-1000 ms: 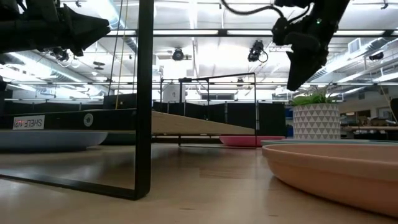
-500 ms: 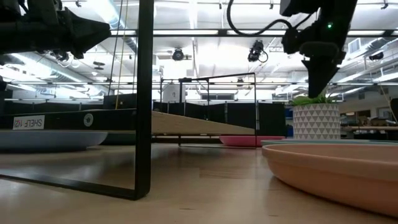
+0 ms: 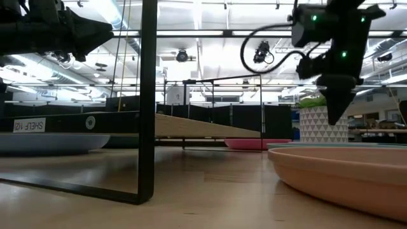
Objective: Place and stack plates onto a shelf
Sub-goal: Put the gray plate on the shelf
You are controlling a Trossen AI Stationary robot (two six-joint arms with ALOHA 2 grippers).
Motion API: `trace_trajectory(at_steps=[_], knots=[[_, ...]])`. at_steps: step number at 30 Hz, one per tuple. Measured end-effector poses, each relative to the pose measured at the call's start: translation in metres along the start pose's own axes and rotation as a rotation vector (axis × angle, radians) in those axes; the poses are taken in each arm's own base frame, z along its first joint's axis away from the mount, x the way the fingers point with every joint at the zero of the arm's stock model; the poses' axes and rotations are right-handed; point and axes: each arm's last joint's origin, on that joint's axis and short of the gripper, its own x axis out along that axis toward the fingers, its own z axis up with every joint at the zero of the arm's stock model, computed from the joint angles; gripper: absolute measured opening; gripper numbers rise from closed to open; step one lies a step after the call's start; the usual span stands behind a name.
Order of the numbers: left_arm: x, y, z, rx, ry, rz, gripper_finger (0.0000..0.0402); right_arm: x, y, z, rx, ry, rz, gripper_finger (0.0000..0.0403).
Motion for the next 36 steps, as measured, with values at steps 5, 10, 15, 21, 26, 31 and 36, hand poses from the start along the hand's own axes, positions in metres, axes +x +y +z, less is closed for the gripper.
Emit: trace_trajectory(at_steps=[5,10,15,21,26,31,36], knots=[[0.0,0.0,0.0,0.001,0.0,0.0,0.0162,0.007,-0.005,0.001,0.002,0.028,0.023,0.0204],[0.0,0.0,0.0,0.001,0.001,0.0,0.0162,0.011,-0.004,0.003,0.016,0.034,0.021,0.0204],[0.0,0.0,0.0,0.003,-0.002,0.0,0.0162,0.028,0.008,0.01,0.009,0.082,0.022,0.0204],[0.0,0.0,0.0,0.003,-0.002,0.0,0.0162,0.037,0.015,0.022,-0.074,0.179,-0.073,0.0204],[0.0,0.0,0.0,0.003,-0.002,0.0,0.0162,0.04,0.018,0.025,-0.094,0.193,-0.061,0.0203],[0.0,0.0,0.0,0.003,0.001,0.0,0.0162,0.042,0.018,0.023,-0.095,0.215,-0.063,0.0182],[0.0,0.0,0.0,0.002,0.004,-0.001,0.0162,0.042,0.019,0.023,-0.093,0.225,-0.049,0.0132]])
